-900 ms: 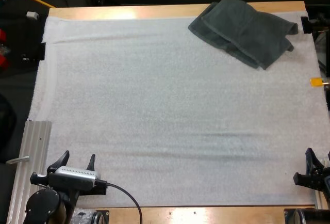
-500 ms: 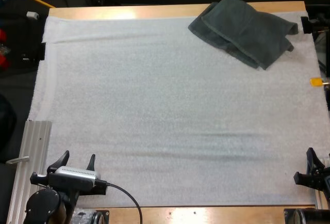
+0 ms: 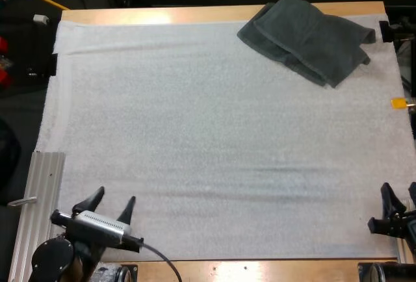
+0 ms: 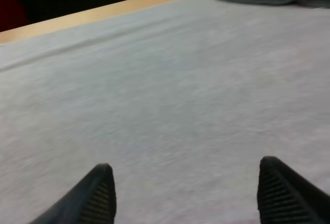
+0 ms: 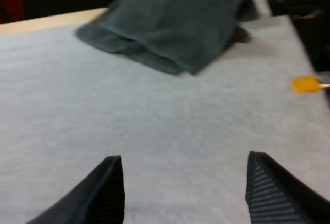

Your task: Pick towel from pile, fold and stack

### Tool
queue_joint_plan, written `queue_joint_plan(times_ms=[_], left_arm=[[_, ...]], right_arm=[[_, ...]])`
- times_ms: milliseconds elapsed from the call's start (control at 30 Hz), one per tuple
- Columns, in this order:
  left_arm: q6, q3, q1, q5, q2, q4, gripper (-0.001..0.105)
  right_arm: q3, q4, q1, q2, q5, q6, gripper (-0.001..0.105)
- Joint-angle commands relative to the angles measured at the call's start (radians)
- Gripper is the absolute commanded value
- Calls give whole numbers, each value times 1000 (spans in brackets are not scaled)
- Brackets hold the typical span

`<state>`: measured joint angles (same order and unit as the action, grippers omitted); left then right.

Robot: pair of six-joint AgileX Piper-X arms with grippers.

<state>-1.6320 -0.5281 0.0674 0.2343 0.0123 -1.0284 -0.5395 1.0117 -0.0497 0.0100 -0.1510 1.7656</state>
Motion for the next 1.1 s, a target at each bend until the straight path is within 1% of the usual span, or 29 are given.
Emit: queue_joint_plan(times_ms=[0,100,167,267,333,433,500,667,833,967,1067], left_arm=[[-3,-9,3,63,79,24,57],[-17,-22,3,167,46,54,57],[-22,-32,3,210,25,71,57],[-31,-42,10,270,-8,101,57],[-31,-43,22,293,-28,123,57],[-31,-43,48,302,-58,151,57],[-31,-43,71,304,-80,164,57],[-31,-43,126,322,-123,186,58],[-27,-43,155,322,-149,218,69],[-27,-43,156,322,-151,239,69],[-27,-43,156,322,-151,242,69]], right_arm=[[-10,-13,-6,37,-54,2,51],[-13,-13,-6,37,-151,2,51],[-17,-13,-6,37,-191,2,51],[-25,-20,-6,35,-202,2,51],[-32,-44,-6,20,-206,-6,54],[-47,-112,-6,-27,-206,-30,65],[-61,-153,-6,-78,-206,-58,68],[-101,-203,-6,-228,-206,-83,68],[-148,-268,-6,-416,-206,-122,67],[-187,-338,-6,-565,-202,-199,67],[-230,-389,-6,-677,-154,-258,67]])
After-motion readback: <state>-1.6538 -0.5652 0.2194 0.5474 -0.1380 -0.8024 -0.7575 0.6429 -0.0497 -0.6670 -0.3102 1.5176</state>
